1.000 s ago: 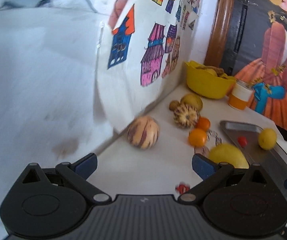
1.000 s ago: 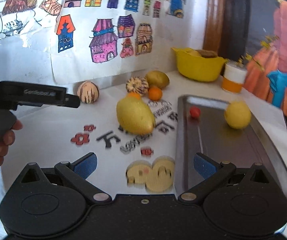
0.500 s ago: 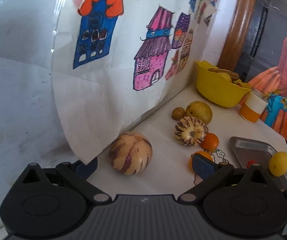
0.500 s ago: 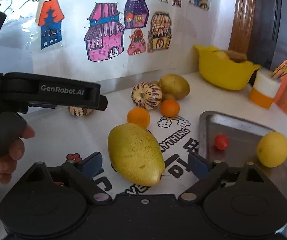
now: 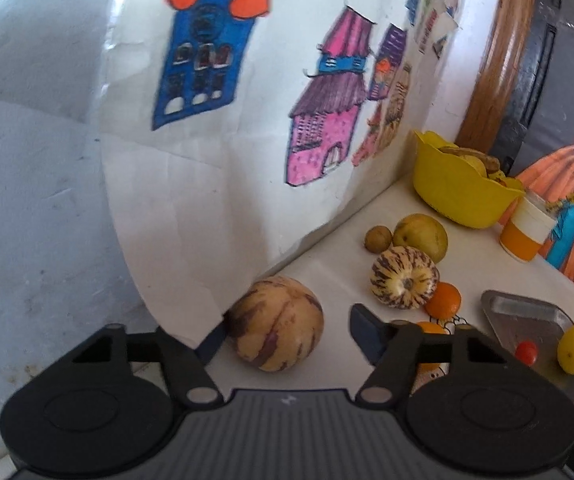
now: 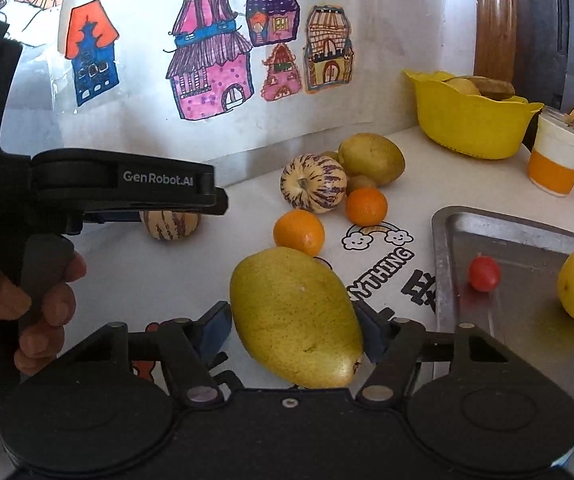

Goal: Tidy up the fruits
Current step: 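Grasp the striped pepino melon with the left tool while the right tool grasps the yellow mango, then carry the melon and mango onto the metal tray and open both tools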

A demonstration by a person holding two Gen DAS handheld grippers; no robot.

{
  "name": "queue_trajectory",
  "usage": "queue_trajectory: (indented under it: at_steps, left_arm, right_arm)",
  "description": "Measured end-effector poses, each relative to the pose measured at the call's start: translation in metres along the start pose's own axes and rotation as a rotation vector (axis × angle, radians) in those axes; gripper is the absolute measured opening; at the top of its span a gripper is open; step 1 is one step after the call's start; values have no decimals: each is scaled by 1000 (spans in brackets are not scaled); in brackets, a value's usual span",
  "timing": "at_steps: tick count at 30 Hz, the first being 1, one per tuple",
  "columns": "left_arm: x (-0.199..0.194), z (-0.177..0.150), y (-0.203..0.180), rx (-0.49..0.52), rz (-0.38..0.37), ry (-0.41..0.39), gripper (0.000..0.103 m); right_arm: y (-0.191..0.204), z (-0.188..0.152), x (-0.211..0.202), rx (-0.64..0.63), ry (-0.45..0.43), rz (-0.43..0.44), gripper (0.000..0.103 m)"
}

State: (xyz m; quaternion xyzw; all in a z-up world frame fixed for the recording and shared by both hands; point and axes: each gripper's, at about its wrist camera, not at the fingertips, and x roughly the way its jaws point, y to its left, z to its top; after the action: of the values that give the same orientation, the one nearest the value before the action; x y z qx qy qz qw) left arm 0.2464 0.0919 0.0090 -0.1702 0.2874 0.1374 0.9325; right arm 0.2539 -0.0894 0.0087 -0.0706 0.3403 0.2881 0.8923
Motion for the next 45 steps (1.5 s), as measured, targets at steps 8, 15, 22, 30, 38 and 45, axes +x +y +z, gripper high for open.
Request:
queue_trajectory:
  at_steps: [8,15,22,30,38,45]
  left_arm:
    - [-7,-6,1,22,-31,11,54]
    - [-29,-21,-9,21,-113,69,54]
    - [-51,-28,-34,18,-187,86,54]
    - [-57,-29,-82,17,-262,84,54]
    - [-47,-32,-128,45,-320,96,54]
    - [-28,-44,-160,101,-351,126,54]
  right_arm:
    - [1,-2,-3,29,-18,-11,60]
    - [0,-13,-22,79,-20,20,60]
    - [-9,-29,-63,148,-67,49,57]
    - [-50,-49,-108,257,-116,28,56]
    - [-99,-47,-136,317,-209,-49,56]
    - [-149,-42,-111,317,-161,-151,56]
